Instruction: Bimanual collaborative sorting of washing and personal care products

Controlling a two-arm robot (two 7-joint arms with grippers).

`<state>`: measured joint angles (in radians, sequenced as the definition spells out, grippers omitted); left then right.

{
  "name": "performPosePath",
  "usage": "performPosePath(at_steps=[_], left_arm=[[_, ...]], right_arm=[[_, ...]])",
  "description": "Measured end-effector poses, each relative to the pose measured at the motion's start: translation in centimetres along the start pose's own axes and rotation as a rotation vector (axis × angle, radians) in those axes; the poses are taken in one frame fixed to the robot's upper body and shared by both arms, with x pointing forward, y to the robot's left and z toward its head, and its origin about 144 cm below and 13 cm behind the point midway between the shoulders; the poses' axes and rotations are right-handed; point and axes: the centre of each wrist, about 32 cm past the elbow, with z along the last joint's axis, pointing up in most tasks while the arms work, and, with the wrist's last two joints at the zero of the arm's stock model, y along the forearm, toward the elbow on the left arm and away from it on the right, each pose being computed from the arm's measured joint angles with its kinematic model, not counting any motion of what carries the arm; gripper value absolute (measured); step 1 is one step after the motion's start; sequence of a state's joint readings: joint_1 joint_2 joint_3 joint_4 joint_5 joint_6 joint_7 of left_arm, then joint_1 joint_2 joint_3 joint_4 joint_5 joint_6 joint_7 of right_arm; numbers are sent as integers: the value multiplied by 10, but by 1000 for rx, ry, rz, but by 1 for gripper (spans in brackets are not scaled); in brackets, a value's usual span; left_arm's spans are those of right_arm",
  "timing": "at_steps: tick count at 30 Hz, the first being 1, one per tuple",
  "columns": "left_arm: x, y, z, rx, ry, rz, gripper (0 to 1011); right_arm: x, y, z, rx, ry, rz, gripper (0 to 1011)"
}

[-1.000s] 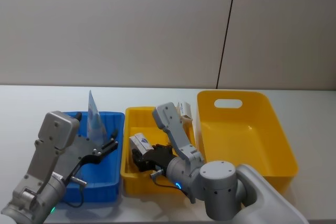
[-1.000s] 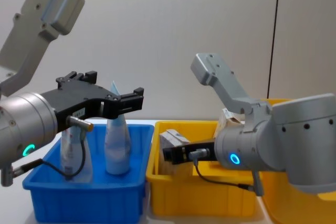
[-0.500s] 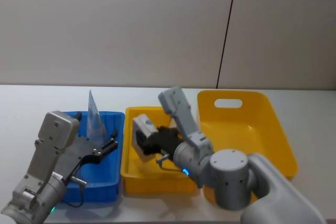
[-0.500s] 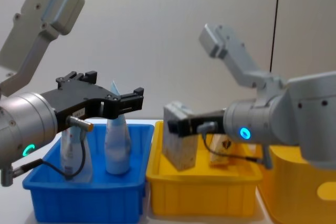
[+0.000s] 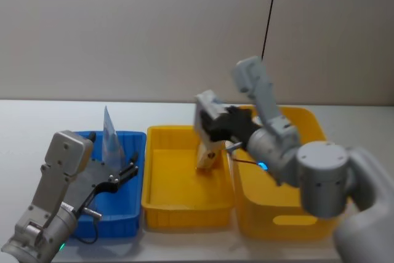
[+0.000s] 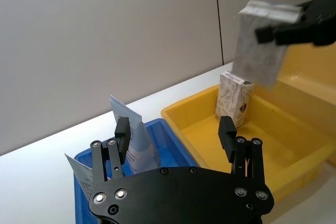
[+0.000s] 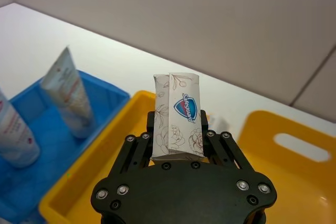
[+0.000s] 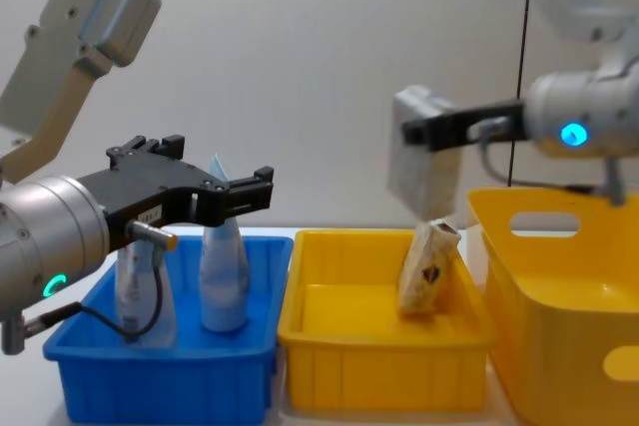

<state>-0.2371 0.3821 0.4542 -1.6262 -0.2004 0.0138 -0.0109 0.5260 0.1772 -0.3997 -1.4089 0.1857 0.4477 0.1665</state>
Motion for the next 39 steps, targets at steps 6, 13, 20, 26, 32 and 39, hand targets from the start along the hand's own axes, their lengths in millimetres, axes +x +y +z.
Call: performPosePath(at_steps=[6, 13, 20, 26, 32, 39], left_arm=[[0, 0, 0, 0, 0, 0, 1001], [0, 0, 0, 0, 0, 0, 1001], [0, 0, 0, 0, 0, 0, 1001], [0, 0, 0, 0, 0, 0, 1001], [0, 0, 0, 0, 0, 0, 1001], [0, 0, 0, 0, 0, 0, 1001]], right_arm=[[24, -26, 11, -28, -2, -73, 363], [47, -53, 11, -94, 24, -140, 363], [64, -74, 7, -143, 50, -185, 363], [75, -83, 5, -162, 60, -199, 363], [82, -88, 3, -170, 65, -206, 363], [86, -92, 2, -175, 67, -210, 371]])
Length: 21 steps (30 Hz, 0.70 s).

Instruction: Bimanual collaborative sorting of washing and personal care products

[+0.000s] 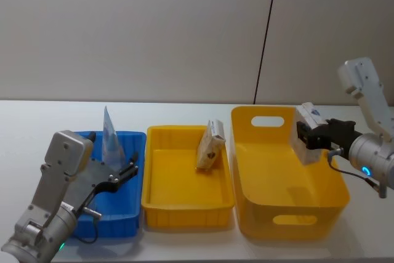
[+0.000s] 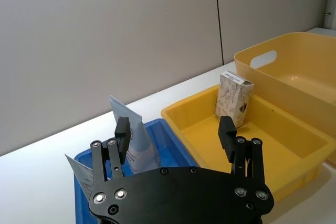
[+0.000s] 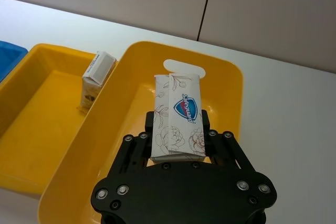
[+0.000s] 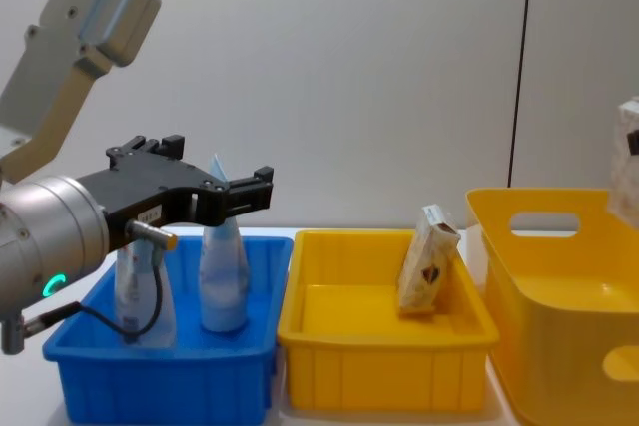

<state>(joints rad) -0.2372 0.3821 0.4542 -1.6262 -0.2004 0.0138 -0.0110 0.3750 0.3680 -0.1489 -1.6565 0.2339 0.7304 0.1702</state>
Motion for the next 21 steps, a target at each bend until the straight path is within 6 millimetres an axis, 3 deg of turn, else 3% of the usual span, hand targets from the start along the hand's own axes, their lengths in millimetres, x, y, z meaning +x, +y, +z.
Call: performPosePath(at_steps=[13, 19, 21], left_arm=[[0, 0, 0, 0, 0, 0, 1001], [0, 0, 0, -1, -2, 1, 1001], [1, -1, 2, -5, -5, 3, 1001]], right_arm=[[5, -2, -1, -4, 3, -4, 824], [6, -3, -1, -4, 3, -5, 989], [6, -3, -1, -4, 4, -5, 1003]])
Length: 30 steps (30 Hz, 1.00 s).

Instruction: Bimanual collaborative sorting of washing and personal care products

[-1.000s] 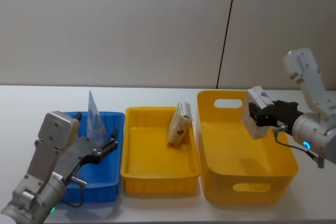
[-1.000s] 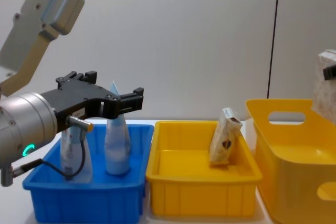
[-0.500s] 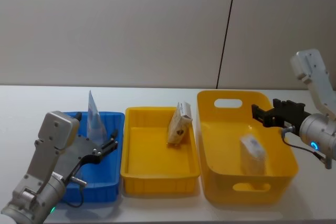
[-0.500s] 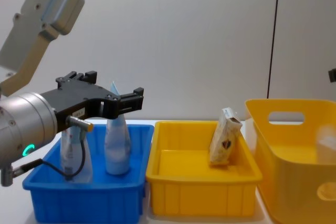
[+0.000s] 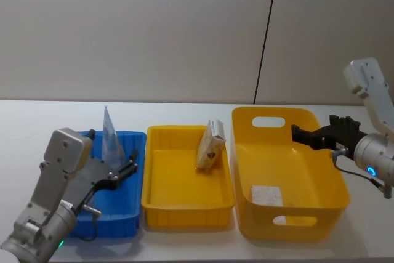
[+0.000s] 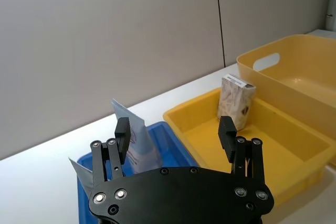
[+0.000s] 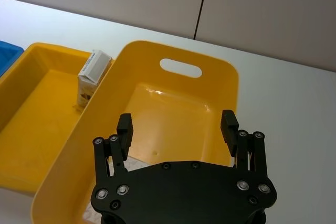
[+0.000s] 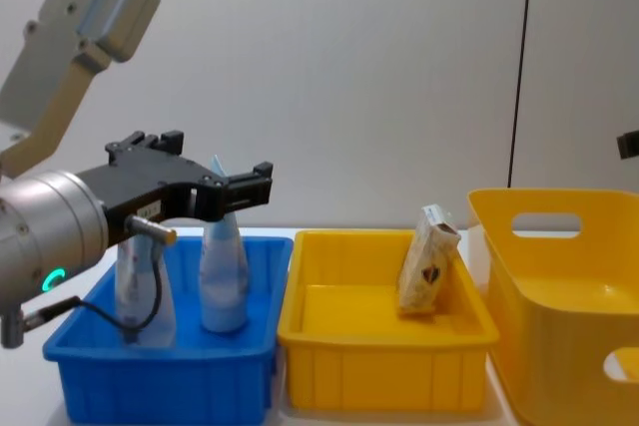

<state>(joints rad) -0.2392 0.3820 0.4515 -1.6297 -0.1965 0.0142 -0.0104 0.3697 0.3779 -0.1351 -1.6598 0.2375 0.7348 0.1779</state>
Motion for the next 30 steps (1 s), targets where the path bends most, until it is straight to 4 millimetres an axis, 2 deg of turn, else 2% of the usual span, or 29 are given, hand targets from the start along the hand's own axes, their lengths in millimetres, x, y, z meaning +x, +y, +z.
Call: performPosePath(at_steps=[15, 30], left_arm=[[12, -2, 12, -33, -29, 130, 1001], [14, 2, -14, 51, 57, 245, 1001]], right_arm=[[1, 0, 0, -2, 0, 0, 1004], [1, 0, 0, -2, 0, -1, 1004]])
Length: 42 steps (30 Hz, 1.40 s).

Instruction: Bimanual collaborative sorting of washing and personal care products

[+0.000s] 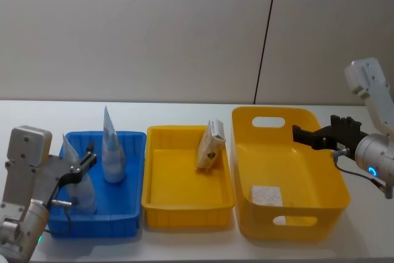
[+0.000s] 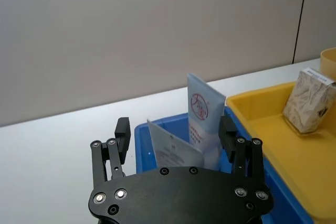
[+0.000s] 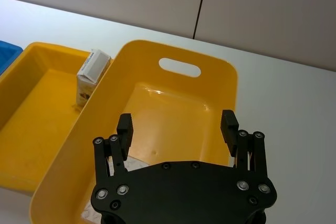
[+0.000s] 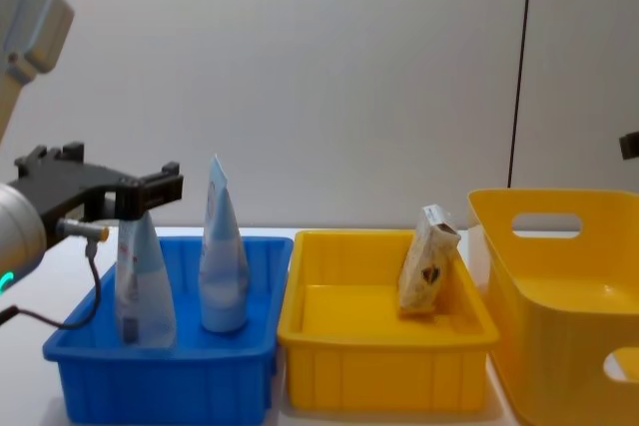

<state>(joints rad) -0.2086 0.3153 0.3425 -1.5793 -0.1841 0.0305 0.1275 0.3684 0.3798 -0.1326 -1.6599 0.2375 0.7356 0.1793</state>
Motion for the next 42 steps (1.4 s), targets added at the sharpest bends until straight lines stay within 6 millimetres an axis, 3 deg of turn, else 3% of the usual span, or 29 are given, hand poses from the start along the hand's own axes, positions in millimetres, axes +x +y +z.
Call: performPosePath(at_steps=[19, 42], left_arm=[[-9, -2, -28, 54, 47, -28, 1001], [-21, -13, -39, 76, 3, -54, 1001]], right_arm=[[0, 0, 0, 0, 0, 0, 1004], [0, 0, 0, 0, 0, 0, 1004]])
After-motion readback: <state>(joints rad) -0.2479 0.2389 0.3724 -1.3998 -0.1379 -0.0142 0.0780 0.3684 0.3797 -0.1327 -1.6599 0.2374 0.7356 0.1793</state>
